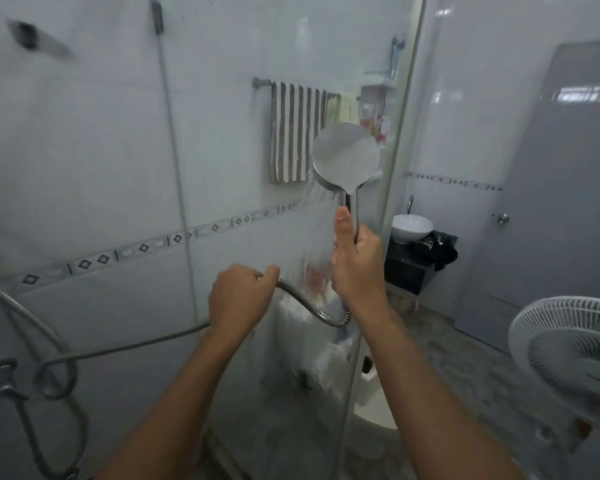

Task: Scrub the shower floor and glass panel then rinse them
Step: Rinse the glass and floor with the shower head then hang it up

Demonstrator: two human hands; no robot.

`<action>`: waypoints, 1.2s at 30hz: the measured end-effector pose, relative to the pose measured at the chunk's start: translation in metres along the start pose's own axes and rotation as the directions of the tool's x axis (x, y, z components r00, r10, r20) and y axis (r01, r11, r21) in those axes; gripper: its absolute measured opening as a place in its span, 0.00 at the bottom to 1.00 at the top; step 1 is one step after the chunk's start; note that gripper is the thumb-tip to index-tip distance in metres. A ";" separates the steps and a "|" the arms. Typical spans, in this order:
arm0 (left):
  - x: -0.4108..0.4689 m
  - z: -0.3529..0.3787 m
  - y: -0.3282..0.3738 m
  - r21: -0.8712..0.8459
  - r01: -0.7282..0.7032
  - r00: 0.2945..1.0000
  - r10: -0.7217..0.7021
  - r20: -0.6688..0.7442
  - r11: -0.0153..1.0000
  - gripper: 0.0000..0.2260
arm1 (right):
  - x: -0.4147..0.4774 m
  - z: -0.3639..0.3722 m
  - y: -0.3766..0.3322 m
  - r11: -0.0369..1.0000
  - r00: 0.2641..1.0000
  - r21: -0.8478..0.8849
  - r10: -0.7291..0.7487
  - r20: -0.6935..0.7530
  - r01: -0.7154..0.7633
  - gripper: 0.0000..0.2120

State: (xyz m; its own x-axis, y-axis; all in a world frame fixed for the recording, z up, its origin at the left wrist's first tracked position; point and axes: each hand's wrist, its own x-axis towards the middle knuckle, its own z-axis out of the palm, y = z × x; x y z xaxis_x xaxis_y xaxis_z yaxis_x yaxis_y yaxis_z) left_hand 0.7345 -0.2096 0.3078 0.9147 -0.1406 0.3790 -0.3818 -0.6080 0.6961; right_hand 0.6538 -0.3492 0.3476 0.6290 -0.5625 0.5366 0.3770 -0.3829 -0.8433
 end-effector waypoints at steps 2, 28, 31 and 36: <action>0.019 -0.015 0.019 -0.035 -0.038 0.998 0.037 -0.048 0.999 0.24 | 0.019 0.003 -0.020 0.998 0.998 0.005 -0.062 -0.011 0.062 0.28; 0.186 -0.164 0.085 -0.157 -0.296 0.903 0.222 -0.368 0.942 0.22 | 0.180 0.118 -0.166 0.931 0.918 0.042 -0.350 -0.188 0.364 0.35; 0.207 -0.176 0.071 -0.141 -0.289 0.904 0.221 -0.367 0.947 0.23 | 0.195 0.149 -0.162 0.938 0.930 0.069 -0.324 -0.173 0.340 0.37; 0.243 -0.190 0.048 -0.131 -0.271 0.913 0.212 -0.349 0.954 0.23 | 0.220 0.191 -0.160 0.943 0.933 0.040 -0.319 -0.166 0.330 0.39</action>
State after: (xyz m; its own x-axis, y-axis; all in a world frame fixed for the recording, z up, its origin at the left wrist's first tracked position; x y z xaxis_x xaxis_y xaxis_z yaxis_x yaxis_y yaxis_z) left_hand 0.9135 -0.1243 0.5496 0.7079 0.0152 0.7061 -0.6297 -0.4392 0.6407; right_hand 0.8617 -0.2720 0.5952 0.3539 -0.5238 0.7748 0.5906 -0.5172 -0.6194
